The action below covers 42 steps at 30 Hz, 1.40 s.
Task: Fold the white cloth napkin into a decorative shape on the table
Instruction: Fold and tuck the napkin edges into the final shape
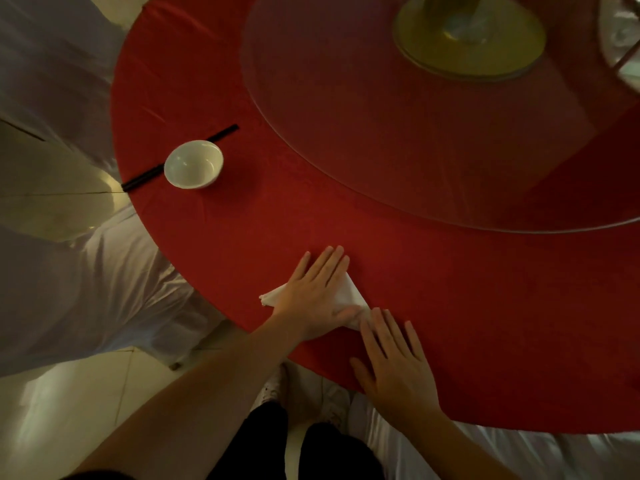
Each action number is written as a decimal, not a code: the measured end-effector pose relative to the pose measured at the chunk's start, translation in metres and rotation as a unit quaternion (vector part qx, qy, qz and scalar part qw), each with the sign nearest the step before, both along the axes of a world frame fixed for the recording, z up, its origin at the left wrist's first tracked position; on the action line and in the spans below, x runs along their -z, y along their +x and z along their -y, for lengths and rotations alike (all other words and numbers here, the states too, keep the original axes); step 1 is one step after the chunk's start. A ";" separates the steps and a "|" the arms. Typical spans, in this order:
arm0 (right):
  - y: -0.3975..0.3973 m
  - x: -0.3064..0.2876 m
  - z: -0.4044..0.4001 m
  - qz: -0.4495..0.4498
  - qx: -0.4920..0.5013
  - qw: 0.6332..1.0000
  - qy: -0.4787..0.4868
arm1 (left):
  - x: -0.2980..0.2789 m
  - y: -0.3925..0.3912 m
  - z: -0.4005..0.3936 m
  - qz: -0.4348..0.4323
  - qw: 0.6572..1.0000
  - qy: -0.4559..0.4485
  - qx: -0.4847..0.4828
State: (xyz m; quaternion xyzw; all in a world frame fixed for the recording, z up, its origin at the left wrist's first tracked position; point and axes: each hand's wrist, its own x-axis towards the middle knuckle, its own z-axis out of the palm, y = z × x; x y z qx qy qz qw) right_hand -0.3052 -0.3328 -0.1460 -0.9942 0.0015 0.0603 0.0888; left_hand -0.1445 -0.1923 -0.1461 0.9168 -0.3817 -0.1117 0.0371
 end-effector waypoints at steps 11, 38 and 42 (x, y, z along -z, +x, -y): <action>-0.008 -0.006 0.003 -0.061 -0.013 0.998 -0.002 | 0.004 0.003 0.002 -0.016 1.000 0.003 -0.013; 0.210 -0.079 -0.054 -0.287 -0.216 0.933 -0.023 | -0.043 -0.114 -0.008 -0.467 0.594 -0.370 -0.540; 0.217 -0.082 -0.064 -0.340 -0.207 0.916 -0.051 | -0.040 -0.107 -0.003 -0.493 0.547 -0.387 -0.555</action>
